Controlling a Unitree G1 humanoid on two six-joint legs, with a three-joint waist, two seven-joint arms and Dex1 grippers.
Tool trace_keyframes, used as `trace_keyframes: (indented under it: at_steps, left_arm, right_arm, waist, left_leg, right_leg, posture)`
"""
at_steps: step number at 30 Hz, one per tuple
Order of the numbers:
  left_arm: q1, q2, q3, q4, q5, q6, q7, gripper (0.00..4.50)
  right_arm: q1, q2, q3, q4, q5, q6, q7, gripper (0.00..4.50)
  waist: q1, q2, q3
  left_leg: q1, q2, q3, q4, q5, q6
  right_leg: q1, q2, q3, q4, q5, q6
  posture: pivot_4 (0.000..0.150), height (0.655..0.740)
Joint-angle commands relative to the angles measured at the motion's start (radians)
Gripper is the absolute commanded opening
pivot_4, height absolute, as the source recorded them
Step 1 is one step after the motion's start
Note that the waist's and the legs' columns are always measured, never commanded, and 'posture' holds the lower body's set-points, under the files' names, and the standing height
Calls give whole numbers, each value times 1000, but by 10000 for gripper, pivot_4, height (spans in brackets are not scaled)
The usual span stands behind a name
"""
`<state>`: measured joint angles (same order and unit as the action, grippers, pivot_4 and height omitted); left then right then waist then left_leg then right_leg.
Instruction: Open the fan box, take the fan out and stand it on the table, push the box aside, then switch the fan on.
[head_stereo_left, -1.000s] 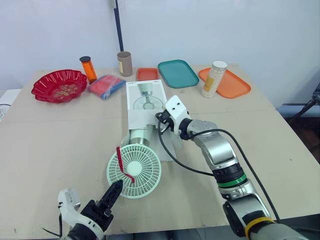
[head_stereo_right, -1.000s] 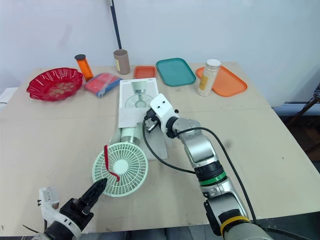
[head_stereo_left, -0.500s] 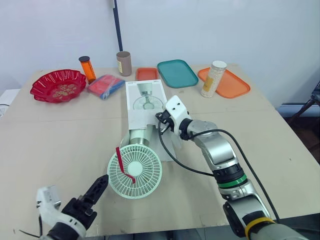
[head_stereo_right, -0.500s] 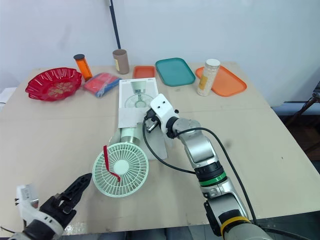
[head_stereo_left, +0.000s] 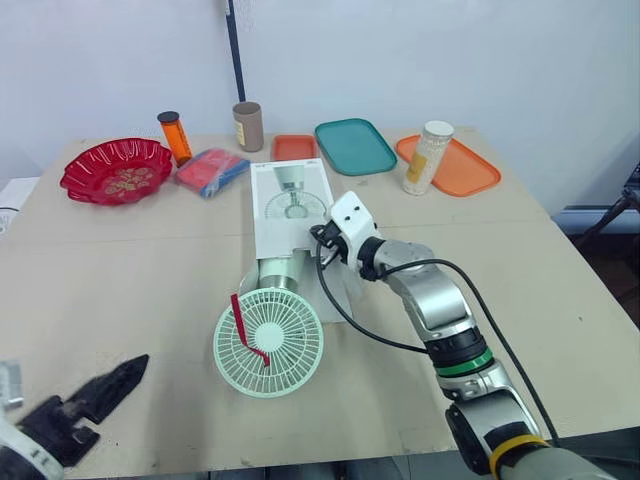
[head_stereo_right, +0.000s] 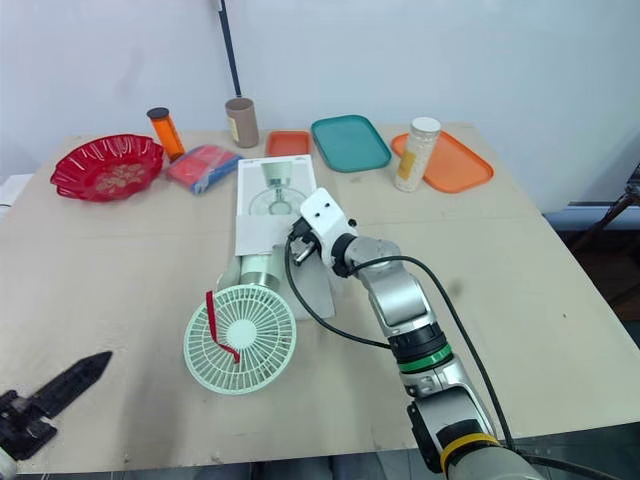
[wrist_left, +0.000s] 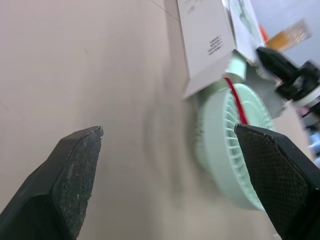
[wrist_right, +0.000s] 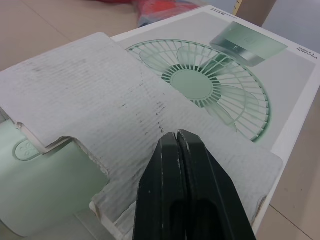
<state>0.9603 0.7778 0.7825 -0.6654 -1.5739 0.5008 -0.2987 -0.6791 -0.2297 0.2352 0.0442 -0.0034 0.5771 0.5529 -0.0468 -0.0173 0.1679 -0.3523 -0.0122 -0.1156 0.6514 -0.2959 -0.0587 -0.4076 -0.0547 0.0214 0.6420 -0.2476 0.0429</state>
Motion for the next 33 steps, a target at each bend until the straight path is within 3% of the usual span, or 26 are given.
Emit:
trace_keyframes:
  at_steps: [1, 6, 15, 18, 24, 27, 33]
  left_arm:
    - [-56, 62, 35, 48, 218, 1, -131, 44848]
    - [-157, 150, -27, 107, 549, -63, -361, 44848]
    - [-358, 163, -173, 218, 890, -212, -595, 44848]
    - [-412, 143, -216, 226, 938, -233, -622, 45000]
    - [-464, 122, -267, 225, 997, -251, -672, 45000]
    - [-506, 120, -299, 253, 1010, -246, -694, 45000]
    - [-561, 119, -349, 299, 1050, -278, -755, 45000]
  right_arm:
    - [29, -6, 25, 41, 5, 22, 25, 0]
    - [32, -23, -16, -17, 52, 19, 61, 0]
    - [34, -103, -80, -221, 168, 91, 139, 0]
    - [42, -154, -104, -296, 217, 120, 174, 13030]
    - [66, -258, -181, -440, 373, 187, 276, 43603]
    - [98, -374, -260, -523, 512, 218, 408, 44384]
    - [160, -568, -317, -548, 625, 170, 603, 44384]
  waist:
    - [0, 0, 0]
    - [0, -2, 1]
    - [0, 2, 10]
    - [-1, 2, 11]
    - [-1, 2, 12]
    - [2, 1, 14]
    - [2, -1, 16]
  left_leg:
    - [0, 0, 0, 0, 0, 0]
    - [0, 0, 0, 0, 0, -1]
    - [-3, 3, 1, -1, -1, -1]
    - [-6, 3, 1, -1, -1, -1]
    - [-10, 4, 2, -1, -1, -1]
    - [-10, 4, 3, 0, 0, -1]
    - [-9, 4, 3, 1, -1, -1]
  right_leg:
    - [0, 0, 0, 0, 0, 0]
    - [0, 0, 0, 0, 3, -5]
    - [-4, 2, 0, 0, 6, -1]
    - [-7, 2, 0, 1, 6, -2]
    - [-11, 1, 0, 2, 8, -2]
    - [-11, 1, 0, 2, 8, -2]
    - [-10, 2, -1, 2, 8, -2]
  posture:
    - [1500, 7400]
    - [1500, 7400]
    - [1500, 7400]
    - [1500, 7400]
    - [1500, 7400]
    - [1500, 7400]
    - [1500, 7400]
